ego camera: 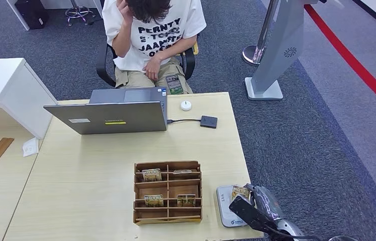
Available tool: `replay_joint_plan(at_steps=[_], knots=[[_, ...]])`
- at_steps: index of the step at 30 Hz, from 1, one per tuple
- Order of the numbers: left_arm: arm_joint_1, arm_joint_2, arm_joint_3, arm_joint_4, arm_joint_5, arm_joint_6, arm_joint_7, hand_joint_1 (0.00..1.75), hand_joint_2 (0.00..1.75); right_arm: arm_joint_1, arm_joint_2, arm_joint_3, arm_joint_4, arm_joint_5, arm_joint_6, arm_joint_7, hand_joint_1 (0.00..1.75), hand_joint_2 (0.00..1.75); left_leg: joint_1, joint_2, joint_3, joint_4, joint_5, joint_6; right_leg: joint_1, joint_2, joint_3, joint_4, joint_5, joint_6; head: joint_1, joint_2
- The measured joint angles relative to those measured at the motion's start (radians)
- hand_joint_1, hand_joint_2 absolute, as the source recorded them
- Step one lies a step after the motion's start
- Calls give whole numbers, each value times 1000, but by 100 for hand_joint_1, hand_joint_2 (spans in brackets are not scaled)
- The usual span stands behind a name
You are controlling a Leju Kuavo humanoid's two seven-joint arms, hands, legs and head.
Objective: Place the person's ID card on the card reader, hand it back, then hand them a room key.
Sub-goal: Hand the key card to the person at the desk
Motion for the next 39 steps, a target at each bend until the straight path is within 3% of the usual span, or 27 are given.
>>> replay_joint_plan(at_steps=[39], knots=[[0, 0, 0, 0, -2, 2, 7, 0, 0, 0, -4, 2, 0, -1, -2, 3, 175, 175, 0, 0, 0, 0, 0, 0, 0, 0, 0, 0, 0, 0, 0, 0]])
